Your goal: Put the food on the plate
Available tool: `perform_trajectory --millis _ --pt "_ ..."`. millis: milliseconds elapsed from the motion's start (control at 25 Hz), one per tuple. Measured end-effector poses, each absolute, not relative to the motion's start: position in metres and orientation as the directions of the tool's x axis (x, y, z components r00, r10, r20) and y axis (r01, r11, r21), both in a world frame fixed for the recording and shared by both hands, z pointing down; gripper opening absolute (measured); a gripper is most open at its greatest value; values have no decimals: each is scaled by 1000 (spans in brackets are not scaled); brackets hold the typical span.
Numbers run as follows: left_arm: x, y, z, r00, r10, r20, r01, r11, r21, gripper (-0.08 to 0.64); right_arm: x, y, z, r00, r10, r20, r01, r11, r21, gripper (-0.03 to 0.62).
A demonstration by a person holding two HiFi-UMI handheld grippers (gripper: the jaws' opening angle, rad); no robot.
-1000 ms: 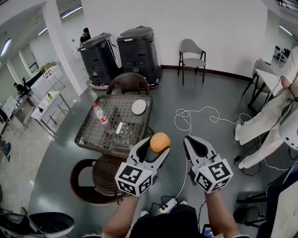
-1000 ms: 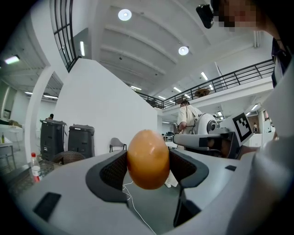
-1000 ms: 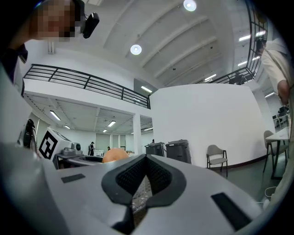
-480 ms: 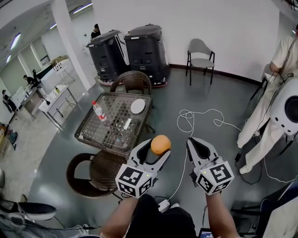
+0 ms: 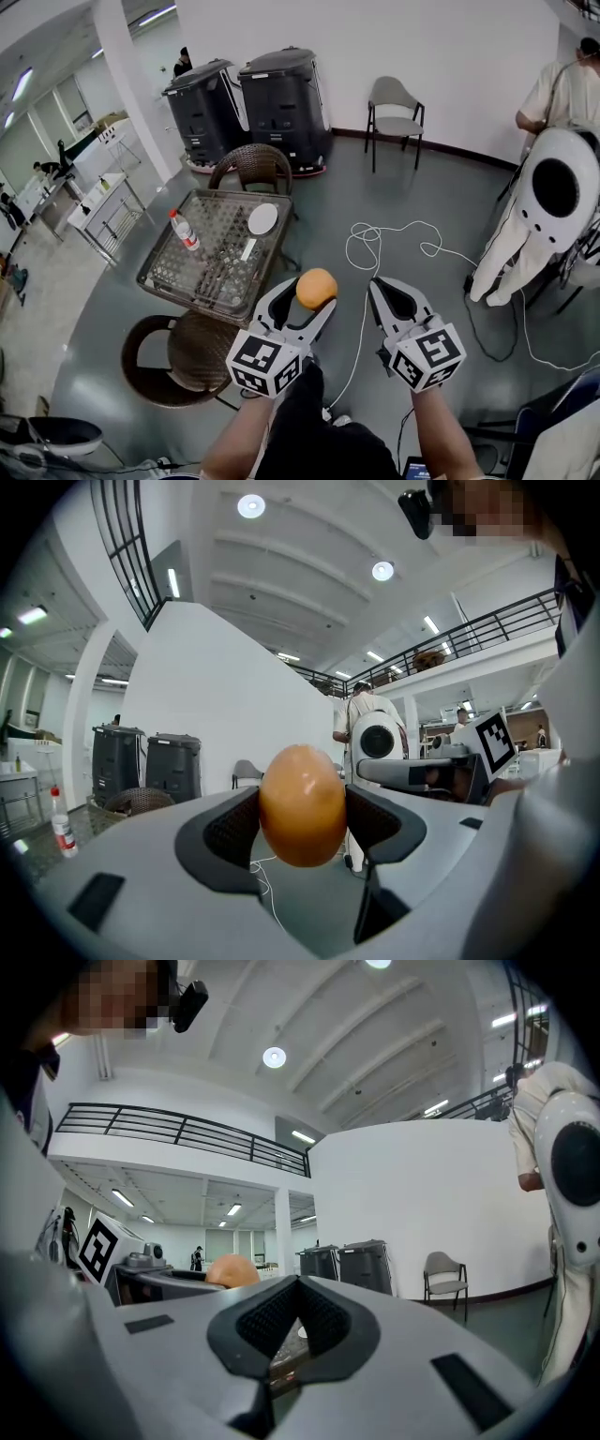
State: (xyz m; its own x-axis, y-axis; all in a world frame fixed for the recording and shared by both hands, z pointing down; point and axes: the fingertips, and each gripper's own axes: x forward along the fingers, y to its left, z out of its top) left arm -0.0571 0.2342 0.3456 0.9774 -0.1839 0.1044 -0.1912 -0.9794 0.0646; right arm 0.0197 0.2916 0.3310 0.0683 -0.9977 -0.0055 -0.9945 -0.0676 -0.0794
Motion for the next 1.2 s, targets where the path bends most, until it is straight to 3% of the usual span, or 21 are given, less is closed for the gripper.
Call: perform_trajectory --millis 520,1200 --pt "13 154 370 980 -185 75 -192 -977 95 295 90 211 351 71 -997 20 -996 -72 -50 3" --pt "101 -51 363 971 -203 125 -216 -971 104 295 195 -6 331 62 -998 0 -996 -62 -67 3"
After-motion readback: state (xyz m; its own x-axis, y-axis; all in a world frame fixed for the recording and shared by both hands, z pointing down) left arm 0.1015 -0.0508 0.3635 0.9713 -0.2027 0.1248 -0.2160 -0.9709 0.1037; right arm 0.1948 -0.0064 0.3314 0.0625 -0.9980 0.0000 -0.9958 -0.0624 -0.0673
